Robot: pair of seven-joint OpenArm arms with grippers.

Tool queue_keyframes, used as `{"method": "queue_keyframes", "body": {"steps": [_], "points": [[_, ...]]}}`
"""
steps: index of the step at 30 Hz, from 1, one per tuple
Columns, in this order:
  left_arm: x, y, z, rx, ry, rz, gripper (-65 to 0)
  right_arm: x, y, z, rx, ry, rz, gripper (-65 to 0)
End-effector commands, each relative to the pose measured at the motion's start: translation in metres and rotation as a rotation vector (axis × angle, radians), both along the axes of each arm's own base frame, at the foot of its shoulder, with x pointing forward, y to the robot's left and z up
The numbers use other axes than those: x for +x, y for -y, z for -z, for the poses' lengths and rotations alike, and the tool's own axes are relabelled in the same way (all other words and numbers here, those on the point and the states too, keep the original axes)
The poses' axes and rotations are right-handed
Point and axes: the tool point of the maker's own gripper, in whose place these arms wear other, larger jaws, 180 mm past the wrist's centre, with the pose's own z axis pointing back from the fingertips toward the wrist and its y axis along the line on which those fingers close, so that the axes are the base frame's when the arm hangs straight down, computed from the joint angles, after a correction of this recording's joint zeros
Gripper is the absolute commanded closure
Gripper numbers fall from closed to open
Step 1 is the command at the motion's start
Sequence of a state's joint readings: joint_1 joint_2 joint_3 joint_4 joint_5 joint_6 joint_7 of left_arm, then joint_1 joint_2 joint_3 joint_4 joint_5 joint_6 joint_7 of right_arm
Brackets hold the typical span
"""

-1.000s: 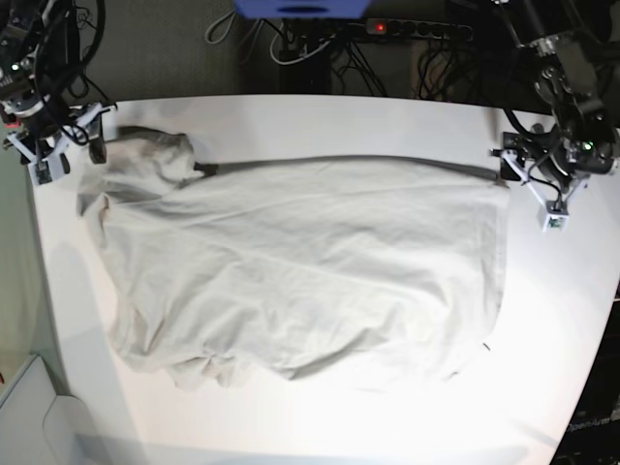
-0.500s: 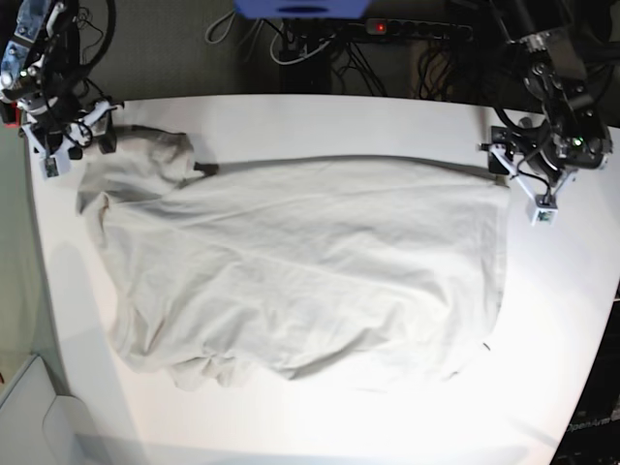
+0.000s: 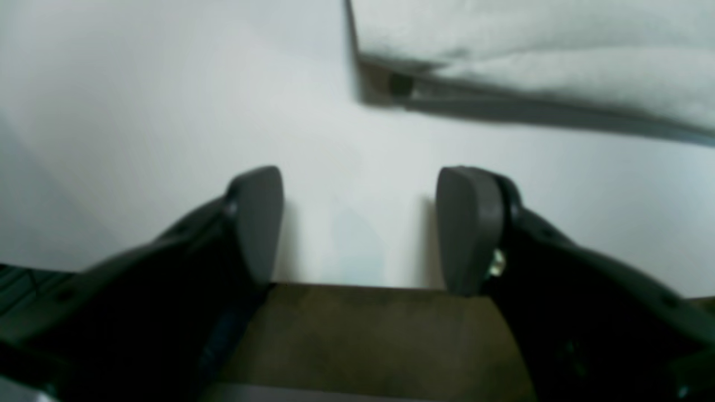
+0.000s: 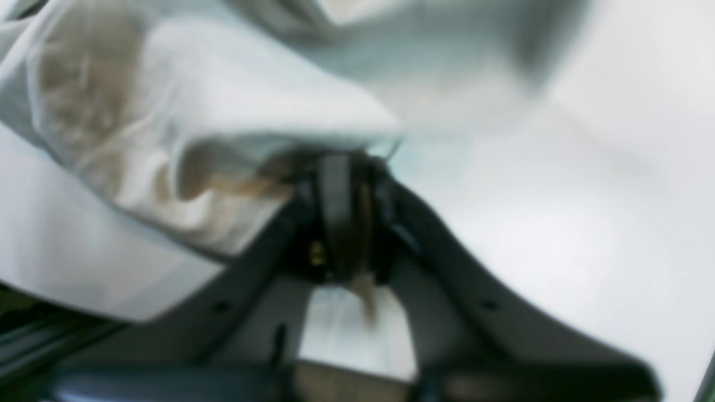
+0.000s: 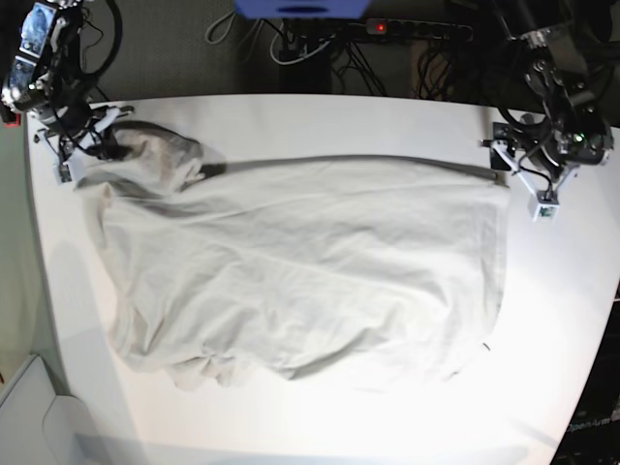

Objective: Layout the t-shirt on the table in an organized manner, then fold the t-shirt properly
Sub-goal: 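Hold the shirt edge with both grippers and drag it away from the hem, then release and regrasp the shirt edge with both grippers, pulling it taut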

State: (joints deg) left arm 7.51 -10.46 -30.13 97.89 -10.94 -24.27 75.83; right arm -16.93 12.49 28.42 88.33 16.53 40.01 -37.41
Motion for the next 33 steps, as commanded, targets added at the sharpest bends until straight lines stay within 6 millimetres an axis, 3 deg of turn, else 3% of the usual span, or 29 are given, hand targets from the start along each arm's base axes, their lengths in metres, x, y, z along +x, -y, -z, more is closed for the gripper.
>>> {"method": "queue_keyframes", "body": {"steps": [1,12,20,33], "points": [[0.006,-0.004,-0.009,0.018,0.031,0.005,-42.0,0.001,0.006,-0.007,-0.022,0.017,-0.004,0.0],[0.005,0.014,-0.001,-0.034,0.030,-0.002,-42.1,0.012,-0.013,-0.073,-0.124,0.177,-0.089,0.0],[0.006,0.018,-0.001,-0.044,0.033,-0.006,-42.1,-0.010,-0.026,-0.076,-0.132,0.160,-0.117,0.0],[0.010,0.015,-0.004,-0.038,0.043,-0.005,-42.0,-0.079,-0.031,-0.051,-0.145,-0.027,-0.186,0.0]]}}
